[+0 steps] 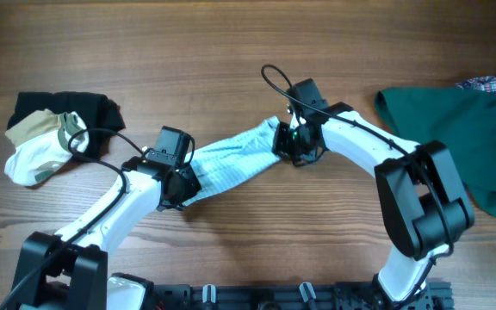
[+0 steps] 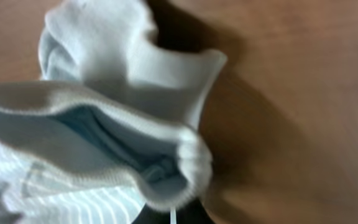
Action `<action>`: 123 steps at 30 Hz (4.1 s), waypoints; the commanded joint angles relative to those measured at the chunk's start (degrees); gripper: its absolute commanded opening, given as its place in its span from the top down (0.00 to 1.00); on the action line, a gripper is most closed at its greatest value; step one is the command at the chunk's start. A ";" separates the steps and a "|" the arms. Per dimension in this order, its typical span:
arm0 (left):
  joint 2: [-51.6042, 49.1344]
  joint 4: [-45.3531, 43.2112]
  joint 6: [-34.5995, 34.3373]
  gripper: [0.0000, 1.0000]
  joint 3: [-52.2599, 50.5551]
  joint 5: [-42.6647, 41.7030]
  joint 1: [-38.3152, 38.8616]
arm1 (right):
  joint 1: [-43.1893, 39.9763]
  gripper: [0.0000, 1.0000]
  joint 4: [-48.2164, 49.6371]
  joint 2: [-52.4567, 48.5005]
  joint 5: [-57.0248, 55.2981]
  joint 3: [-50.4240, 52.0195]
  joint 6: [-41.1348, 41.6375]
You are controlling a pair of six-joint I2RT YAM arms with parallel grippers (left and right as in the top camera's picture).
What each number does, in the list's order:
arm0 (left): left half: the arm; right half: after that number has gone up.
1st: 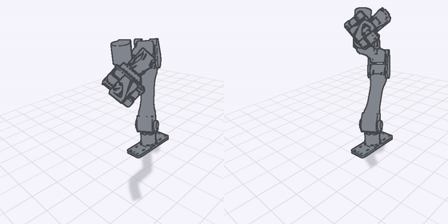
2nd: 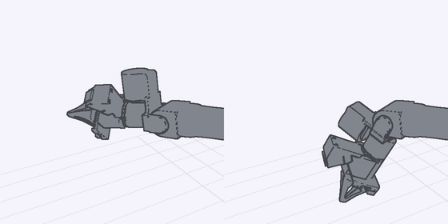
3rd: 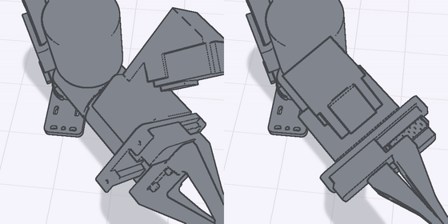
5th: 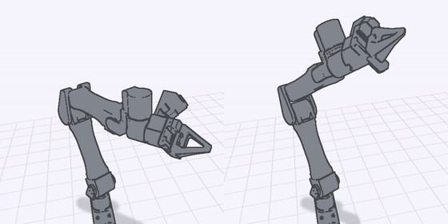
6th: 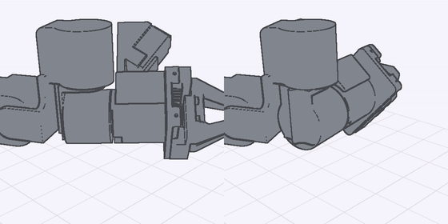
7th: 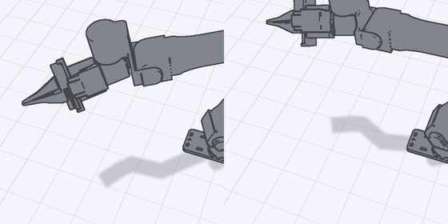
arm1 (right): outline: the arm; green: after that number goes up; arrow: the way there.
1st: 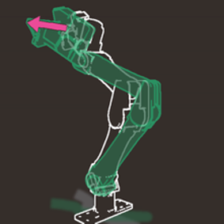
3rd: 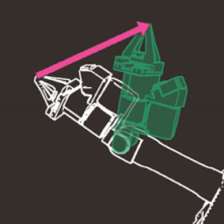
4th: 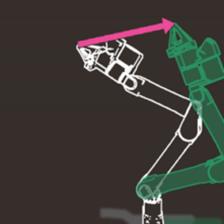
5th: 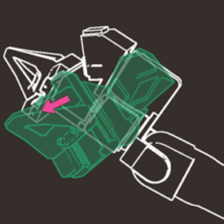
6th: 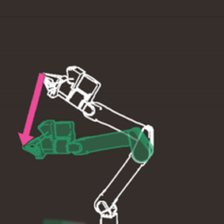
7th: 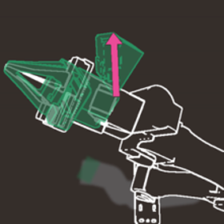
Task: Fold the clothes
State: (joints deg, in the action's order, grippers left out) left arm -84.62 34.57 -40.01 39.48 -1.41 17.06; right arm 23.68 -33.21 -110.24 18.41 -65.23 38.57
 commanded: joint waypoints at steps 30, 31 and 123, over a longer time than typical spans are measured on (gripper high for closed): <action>0.74 -2.73 0.57 0.66 -0.35 -0.44 -0.63 | 0.11 0.91 6.67 0.72 -8.68 1.92 -26.73; 0.74 -2.84 0.55 0.66 -0.35 -0.28 -0.63 | 0.07 0.91 6.36 -0.46 -9.35 1.92 -25.33; 8.72 9.31 3.58 0.28 8.00 -0.70 -4.44 | -9.64 0.96 -31.01 11.15 -10.14 -14.47 -29.57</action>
State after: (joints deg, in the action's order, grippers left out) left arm -76.16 44.34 -36.32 46.89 -1.65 12.99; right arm 12.62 -64.05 -100.27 5.76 -78.52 10.59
